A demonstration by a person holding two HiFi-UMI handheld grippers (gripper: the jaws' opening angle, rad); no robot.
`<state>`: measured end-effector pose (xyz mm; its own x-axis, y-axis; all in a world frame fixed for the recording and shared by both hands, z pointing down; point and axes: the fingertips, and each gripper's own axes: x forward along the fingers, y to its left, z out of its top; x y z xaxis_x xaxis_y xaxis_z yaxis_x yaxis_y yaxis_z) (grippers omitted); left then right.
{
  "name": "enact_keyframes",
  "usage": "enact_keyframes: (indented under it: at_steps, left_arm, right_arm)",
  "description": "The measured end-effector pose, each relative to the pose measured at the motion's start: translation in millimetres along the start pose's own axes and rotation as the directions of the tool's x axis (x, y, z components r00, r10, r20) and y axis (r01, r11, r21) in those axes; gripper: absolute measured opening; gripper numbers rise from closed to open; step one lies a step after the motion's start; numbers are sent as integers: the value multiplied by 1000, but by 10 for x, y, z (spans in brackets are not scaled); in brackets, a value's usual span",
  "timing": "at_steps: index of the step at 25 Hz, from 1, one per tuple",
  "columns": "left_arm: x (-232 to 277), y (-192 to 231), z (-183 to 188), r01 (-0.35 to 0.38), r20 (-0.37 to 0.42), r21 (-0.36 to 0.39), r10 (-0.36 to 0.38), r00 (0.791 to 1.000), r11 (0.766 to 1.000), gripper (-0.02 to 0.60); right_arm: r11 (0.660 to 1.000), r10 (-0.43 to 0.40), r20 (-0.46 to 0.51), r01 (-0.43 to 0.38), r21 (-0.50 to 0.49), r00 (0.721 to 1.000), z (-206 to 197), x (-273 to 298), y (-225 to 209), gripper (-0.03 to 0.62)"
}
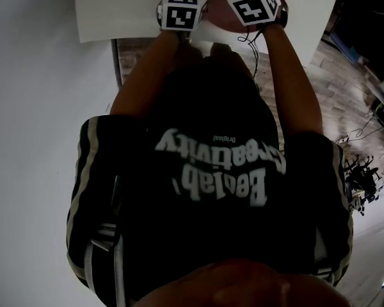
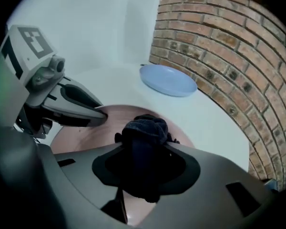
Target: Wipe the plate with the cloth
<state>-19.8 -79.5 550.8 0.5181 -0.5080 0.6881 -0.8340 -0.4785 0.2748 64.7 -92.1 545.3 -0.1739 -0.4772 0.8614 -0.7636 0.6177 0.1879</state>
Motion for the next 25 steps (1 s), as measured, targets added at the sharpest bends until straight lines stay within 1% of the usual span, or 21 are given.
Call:
enact_keyframes:
  at_steps: [5,7,9,14,16,20,23,25]
  left_arm:
    - [17,-36,2,7,-2,4,-7,1000,1000,37]
    - [-1,-27,11,7,1,7,-7,1000,1000,37]
    - [-25,-10,9,2,4,10,-2,1000,1000,37]
    - [9,-20,-7,2,3,11,-2,1000,1000,38]
    - [34,-22,-14,3,2,13,-3,1000,1000,38]
    - [56,-16,-1,9,0,13,-9,1000,1000,38]
    - [67,-22,23,5,3,20,-6,1000,1000,38]
    - [72,-36,25,7,-3,23,-7,1000,1000,38]
  right_arm:
    - [999,-27,-14,28,47,1000,-192,-54,-288,138]
    - [998,-39,-29,40,47,999,-268,-106,-353,137]
    - [999,-43,-53,44,16,998,-338,-164,-361,135]
    - [991,-63,-107,50,-122,992,-591,-323,-320,132]
    - [988,-64,-126,45,-149,990,-705,-387,-263,132]
    - [987,-6,-174,-22,-162,985,-906,-520,-73,130]
    - [981,64,-214,-100,-164,975,-1007,-593,84,130]
    - [977,119,-244,-158,-146,962,-1063,-624,208,130]
